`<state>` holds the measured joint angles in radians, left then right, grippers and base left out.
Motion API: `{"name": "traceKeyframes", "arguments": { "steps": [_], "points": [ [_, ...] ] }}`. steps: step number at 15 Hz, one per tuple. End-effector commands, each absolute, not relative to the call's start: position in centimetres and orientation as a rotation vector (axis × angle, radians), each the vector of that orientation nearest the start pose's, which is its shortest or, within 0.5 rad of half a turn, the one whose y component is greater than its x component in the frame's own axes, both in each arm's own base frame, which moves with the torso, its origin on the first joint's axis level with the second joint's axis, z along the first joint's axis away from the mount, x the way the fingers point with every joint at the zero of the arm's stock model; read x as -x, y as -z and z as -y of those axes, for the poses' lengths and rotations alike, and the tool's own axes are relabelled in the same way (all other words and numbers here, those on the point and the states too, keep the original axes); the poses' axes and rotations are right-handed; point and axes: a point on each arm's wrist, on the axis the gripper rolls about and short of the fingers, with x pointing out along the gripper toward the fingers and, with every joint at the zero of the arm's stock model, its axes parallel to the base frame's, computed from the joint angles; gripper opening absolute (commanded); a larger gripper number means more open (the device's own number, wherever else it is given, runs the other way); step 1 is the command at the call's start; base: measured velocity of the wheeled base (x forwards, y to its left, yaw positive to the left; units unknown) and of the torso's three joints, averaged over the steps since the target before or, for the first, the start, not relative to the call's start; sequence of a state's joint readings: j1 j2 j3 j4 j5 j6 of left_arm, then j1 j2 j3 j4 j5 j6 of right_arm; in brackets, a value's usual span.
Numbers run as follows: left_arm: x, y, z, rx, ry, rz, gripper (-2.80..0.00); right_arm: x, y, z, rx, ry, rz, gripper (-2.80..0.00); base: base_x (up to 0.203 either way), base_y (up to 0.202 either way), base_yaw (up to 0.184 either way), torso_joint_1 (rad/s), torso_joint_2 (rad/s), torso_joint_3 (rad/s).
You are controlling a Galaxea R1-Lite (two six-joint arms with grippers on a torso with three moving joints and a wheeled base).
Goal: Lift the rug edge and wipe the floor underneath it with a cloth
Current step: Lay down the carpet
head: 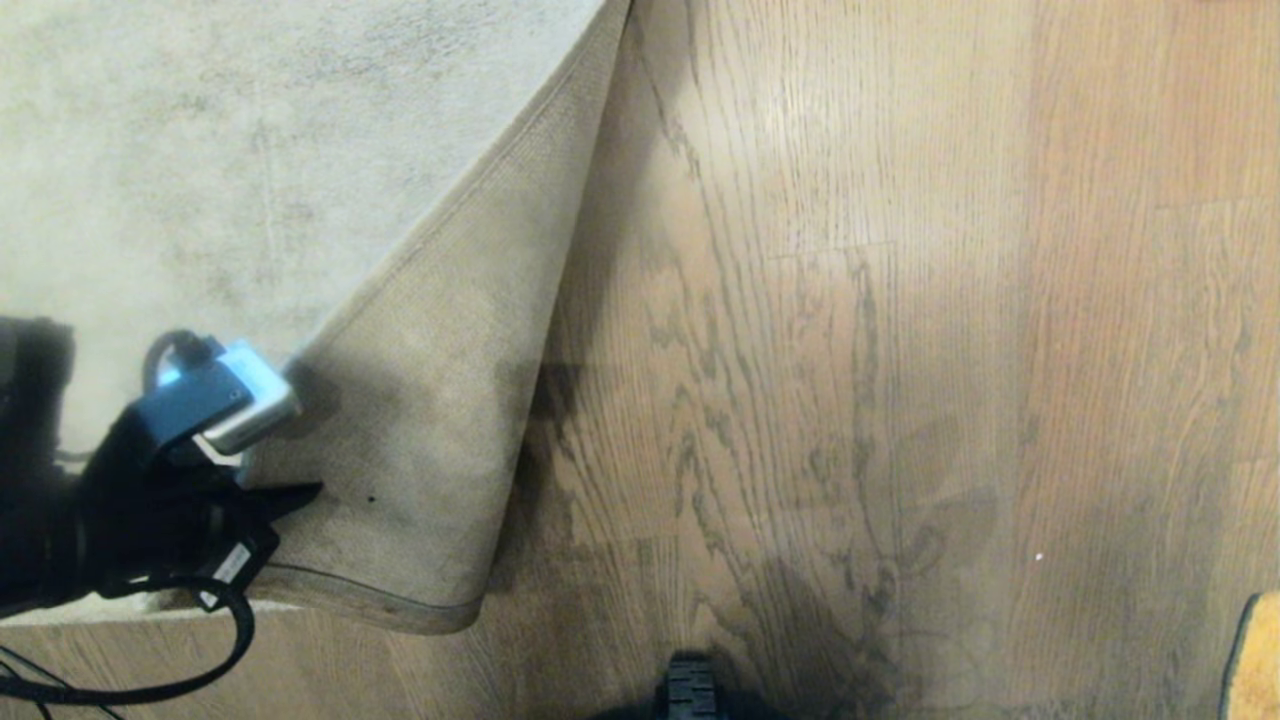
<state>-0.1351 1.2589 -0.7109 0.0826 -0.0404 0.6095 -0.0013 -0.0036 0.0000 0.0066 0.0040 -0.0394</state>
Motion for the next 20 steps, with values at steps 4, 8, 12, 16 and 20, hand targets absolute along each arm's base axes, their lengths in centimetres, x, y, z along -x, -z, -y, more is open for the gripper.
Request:
{"name": "traceKeyframes", "arguments": {
  "steps": [4, 8, 12, 16, 20],
  "points": [
    [-17.5, -19.0, 2.5, -0.618, 0.369, -0.590, -2.80, 2.3, -7.5, 0.0, 0.040, -0.003, -0.008, -2.80, 0.000, 0.000, 0.000, 0.000, 0.00, 0.000],
    [-17.5, -18.9, 2.5, -0.614, 0.368, -0.593, -2.80, 2.3, -7.5, 0.0, 0.040, -0.004, -0.006, -2.80, 0.000, 0.000, 0.000, 0.000, 0.00, 0.000],
    [-17.2, -18.2, 2.4, -0.585, 0.363, -0.623, -2.80, 2.3, -7.5, 0.0, 0.040, -0.003, -0.006, -2.80, 0.000, 0.000, 0.000, 0.000, 0.00, 0.000],
    [-17.2, -17.7, 2.3, -0.591, 0.358, -0.618, -2.80, 2.3, -7.5, 0.0, 0.040, -0.005, -0.007, -2.80, 0.000, 0.000, 0.000, 0.000, 0.00, 0.000],
    [-17.2, -17.6, 2.1, -0.594, 0.343, -0.598, -2.80, 2.3, -7.5, 0.0, 0.040, -0.005, -0.006, -2.80, 0.000, 0.000, 0.000, 0.000, 0.00, 0.000]
  ]
}}
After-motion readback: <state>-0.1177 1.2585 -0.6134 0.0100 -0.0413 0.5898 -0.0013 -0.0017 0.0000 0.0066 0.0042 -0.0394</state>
